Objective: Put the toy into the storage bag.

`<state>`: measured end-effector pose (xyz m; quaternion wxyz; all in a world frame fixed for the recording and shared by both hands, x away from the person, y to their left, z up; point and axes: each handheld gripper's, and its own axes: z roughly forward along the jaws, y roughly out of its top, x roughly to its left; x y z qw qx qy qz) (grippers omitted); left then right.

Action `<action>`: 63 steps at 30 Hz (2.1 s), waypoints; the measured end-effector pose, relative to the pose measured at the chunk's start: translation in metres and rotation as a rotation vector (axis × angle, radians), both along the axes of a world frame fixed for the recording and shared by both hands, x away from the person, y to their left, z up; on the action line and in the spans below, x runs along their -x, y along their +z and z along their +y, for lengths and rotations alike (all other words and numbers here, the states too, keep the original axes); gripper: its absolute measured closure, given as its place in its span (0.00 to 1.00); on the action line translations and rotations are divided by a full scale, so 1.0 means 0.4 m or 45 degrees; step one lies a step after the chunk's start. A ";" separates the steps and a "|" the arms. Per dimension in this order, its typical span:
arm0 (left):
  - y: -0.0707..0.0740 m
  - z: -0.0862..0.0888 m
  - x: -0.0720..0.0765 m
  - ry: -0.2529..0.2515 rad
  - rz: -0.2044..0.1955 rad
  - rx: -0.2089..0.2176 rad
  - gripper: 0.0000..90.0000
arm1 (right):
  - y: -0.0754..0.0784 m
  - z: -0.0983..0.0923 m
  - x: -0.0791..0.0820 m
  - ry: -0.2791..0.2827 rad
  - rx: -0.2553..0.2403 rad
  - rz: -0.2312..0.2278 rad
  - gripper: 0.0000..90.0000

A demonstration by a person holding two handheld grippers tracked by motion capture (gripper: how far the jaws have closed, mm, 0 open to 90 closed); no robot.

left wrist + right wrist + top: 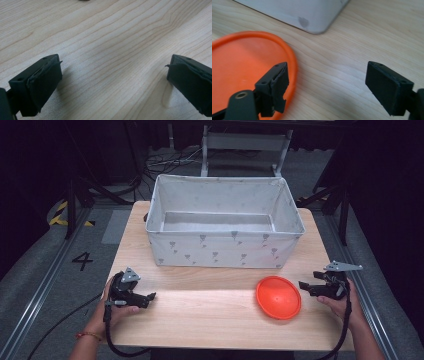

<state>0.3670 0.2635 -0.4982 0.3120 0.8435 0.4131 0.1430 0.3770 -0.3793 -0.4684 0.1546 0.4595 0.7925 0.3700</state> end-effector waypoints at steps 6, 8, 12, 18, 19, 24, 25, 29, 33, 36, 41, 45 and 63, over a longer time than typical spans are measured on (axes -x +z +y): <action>0.000 0.000 0.000 -0.001 0.000 0.000 0.00 | 0.024 0.041 0.012 0.104 -0.045 -0.017 0.21; 0.000 0.000 0.000 0.000 0.000 0.000 0.00 | 0.019 0.058 0.013 0.141 -0.061 0.016 0.20; 0.000 0.000 0.000 0.000 0.000 0.000 0.00 | 0.006 0.080 0.011 0.191 -0.038 0.043 0.20; 0.000 0.000 0.000 0.000 0.000 0.000 0.00 | -0.031 0.107 -0.001 0.233 0.006 0.091 0.19; 0.000 0.000 0.000 0.000 0.000 0.000 0.00 | -0.037 0.110 -0.004 0.236 0.013 0.108 0.19; 0.000 0.000 0.000 0.000 0.000 0.000 0.00 | -0.060 0.123 -0.010 0.263 0.016 0.148 0.18; 0.000 0.000 0.000 -0.001 0.000 0.000 0.00 | -0.062 0.127 -0.009 0.263 0.021 0.138 0.17; 0.000 0.000 0.000 -0.002 0.002 -0.001 0.00 | -0.064 0.152 -0.003 0.304 0.053 0.114 0.18; 0.000 0.000 0.000 -0.001 0.001 0.000 0.00 | -0.061 0.170 -0.003 0.293 0.105 0.098 0.25; 0.000 0.000 0.000 -0.002 0.002 0.000 0.00 | -0.055 0.157 -0.010 0.248 0.075 0.101 0.47; 0.000 0.000 0.000 -0.002 0.003 0.001 0.00 | -0.052 0.134 -0.015 0.222 0.022 0.103 0.65; 0.000 0.000 0.000 -0.003 0.002 0.000 0.00 | -0.027 0.119 -0.008 0.240 -0.017 0.057 0.79; 0.000 0.000 0.000 0.000 0.000 0.000 0.00 | 0.131 0.159 0.086 0.469 0.010 -0.212 0.92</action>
